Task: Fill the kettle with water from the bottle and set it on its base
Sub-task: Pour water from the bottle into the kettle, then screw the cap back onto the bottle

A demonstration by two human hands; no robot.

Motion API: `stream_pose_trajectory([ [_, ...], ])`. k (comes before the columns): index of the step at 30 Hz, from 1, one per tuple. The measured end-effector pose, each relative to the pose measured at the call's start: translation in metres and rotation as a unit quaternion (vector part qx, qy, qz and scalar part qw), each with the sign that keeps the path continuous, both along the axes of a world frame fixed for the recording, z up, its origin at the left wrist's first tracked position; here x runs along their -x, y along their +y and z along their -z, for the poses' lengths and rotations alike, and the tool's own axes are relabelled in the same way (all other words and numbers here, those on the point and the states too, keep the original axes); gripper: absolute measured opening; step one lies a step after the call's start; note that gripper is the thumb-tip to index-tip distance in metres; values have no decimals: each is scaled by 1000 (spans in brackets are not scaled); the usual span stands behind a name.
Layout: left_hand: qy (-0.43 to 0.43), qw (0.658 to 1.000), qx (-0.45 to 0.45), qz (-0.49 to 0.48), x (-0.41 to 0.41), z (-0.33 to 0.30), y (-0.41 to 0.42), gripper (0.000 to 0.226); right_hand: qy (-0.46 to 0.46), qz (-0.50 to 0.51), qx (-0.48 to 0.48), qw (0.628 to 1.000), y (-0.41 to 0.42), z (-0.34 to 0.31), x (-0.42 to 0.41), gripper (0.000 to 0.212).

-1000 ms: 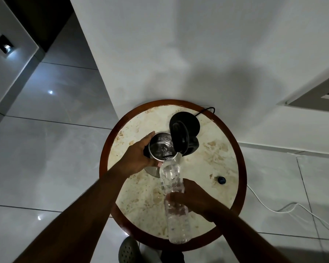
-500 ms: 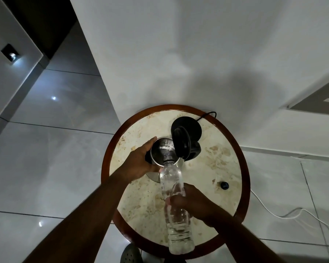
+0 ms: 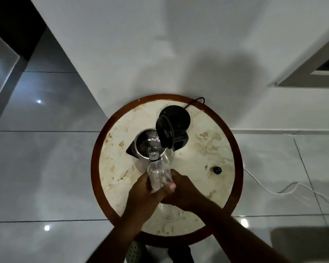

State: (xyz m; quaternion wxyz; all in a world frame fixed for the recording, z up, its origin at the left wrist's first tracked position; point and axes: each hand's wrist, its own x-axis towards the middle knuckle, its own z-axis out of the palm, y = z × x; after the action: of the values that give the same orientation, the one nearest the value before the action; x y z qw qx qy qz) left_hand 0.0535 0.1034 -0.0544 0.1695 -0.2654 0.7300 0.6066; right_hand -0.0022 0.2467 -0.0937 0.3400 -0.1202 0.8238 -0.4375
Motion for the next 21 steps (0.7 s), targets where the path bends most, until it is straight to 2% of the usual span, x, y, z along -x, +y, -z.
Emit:
stream_pose_trajectory([
  [3, 15, 999, 42, -19, 9, 8, 16, 54, 21, 36, 25, 999, 11, 6, -6, 70],
  [7, 61, 993, 103, 23, 19, 17, 34, 66, 50, 69, 46, 995, 34, 6, -9, 68],
  [12, 110, 981, 142, 68, 33, 31, 57, 59, 93, 71, 48, 992, 72, 10, -1, 62],
  [14, 115, 981, 135, 81, 43, 38, 66, 53, 140, 55, -12, 989, 97, 18, 9, 64],
  [17, 124, 978, 128, 107, 59, 41, 79, 57, 185, 14, -176, 967, 141, 43, 32, 75],
  [19, 139, 974, 128, 121, 69, 42, 88, 59, 191, -10, -263, 946, 160, 60, 45, 72],
  [21, 154, 970, 134, 132, 77, 41, 95, 59, 187, -29, -290, 938, 168, 77, 51, 63],
])
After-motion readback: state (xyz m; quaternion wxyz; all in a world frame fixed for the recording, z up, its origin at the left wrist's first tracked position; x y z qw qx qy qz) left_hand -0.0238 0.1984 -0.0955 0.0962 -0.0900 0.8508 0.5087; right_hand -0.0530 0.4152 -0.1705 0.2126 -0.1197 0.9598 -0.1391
